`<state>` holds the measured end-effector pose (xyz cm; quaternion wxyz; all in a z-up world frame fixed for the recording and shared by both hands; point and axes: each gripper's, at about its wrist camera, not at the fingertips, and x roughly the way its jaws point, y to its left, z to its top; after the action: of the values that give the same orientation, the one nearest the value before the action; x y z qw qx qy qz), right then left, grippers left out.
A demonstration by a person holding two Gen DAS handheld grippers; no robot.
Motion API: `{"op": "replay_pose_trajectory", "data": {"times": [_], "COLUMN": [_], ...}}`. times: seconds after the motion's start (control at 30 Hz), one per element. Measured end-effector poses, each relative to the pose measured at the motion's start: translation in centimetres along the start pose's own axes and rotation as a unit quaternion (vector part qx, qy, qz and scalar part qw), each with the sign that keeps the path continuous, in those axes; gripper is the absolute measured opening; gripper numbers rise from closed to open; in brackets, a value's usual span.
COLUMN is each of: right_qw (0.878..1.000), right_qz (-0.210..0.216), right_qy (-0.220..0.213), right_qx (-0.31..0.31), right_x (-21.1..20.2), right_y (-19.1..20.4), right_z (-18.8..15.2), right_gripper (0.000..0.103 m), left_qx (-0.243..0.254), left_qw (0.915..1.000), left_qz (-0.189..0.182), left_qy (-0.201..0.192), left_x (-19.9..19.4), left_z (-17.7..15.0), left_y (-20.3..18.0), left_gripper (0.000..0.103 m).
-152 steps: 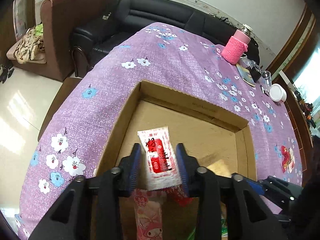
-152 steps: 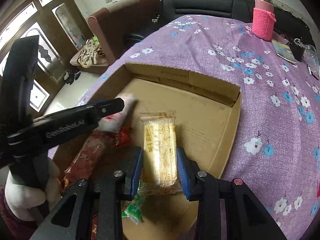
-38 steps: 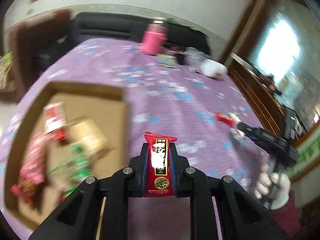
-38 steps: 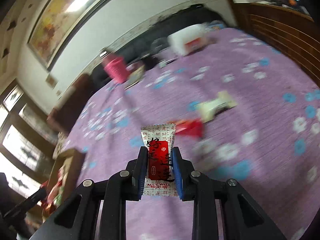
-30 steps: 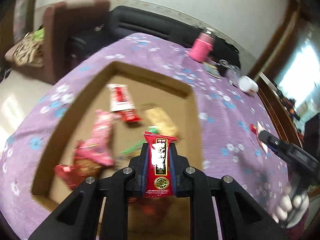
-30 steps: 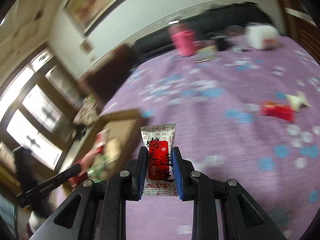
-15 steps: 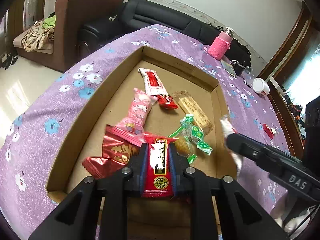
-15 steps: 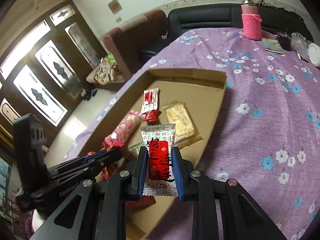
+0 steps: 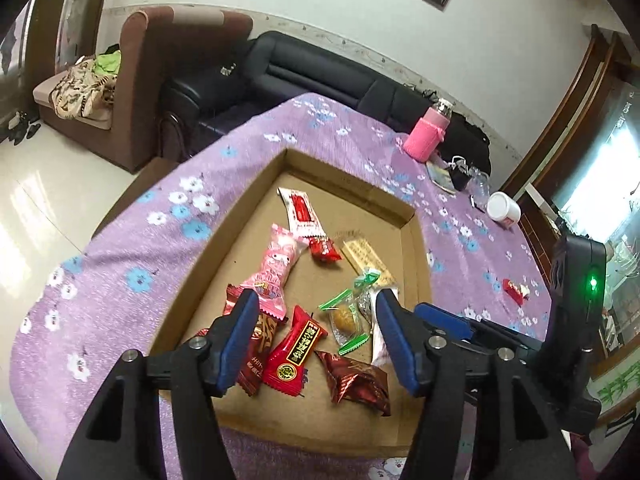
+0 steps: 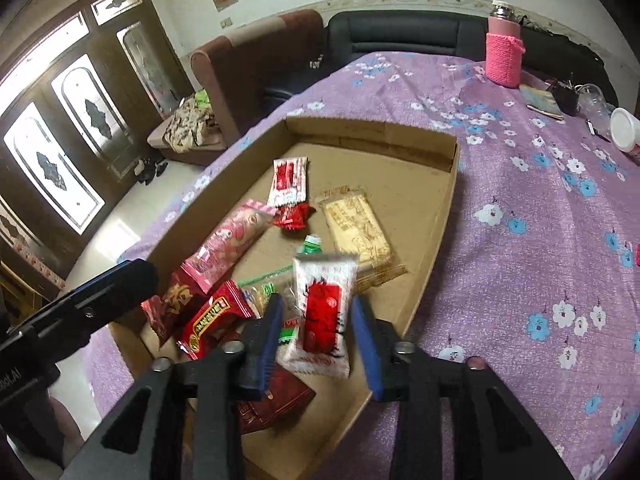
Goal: Organize snacks
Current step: 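Carry both packets into the cardboard tray and open both grippers, then move both open grippers toward the last red and pale green candies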
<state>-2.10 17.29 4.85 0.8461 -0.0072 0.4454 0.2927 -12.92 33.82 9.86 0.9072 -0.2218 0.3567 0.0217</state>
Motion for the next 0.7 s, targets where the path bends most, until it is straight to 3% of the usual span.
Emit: {"op": "replay_pose_trajectory", "data": {"times": [0.27,0.5,0.7], "right_qw": [0.999,0.997,0.995], "right_qz": [-0.007,-0.016,-0.028], "right_qy": [-0.034,-0.052,-0.051], "right_qx": [0.024,0.052,0.080], "right_x": [-2.9,-5.2,-6.3], "right_y": [-1.7,-4.2,-7.5], "right_z": [-0.3,-1.6,-3.4], "right_gripper": [0.046,0.046,0.048], "left_qx": [0.010,0.054,0.082], "left_qw": [0.9997,0.9973,0.9964], "left_qz": [0.017,0.047,0.020], "left_qy": [-0.011,-0.019,-0.010], "left_x": [-0.9,-1.5,-1.7], "left_z": [0.0,-0.5,-1.3], "left_y": [-1.1,-3.9,-6.7], "left_gripper": [0.072,0.080,0.080]}}
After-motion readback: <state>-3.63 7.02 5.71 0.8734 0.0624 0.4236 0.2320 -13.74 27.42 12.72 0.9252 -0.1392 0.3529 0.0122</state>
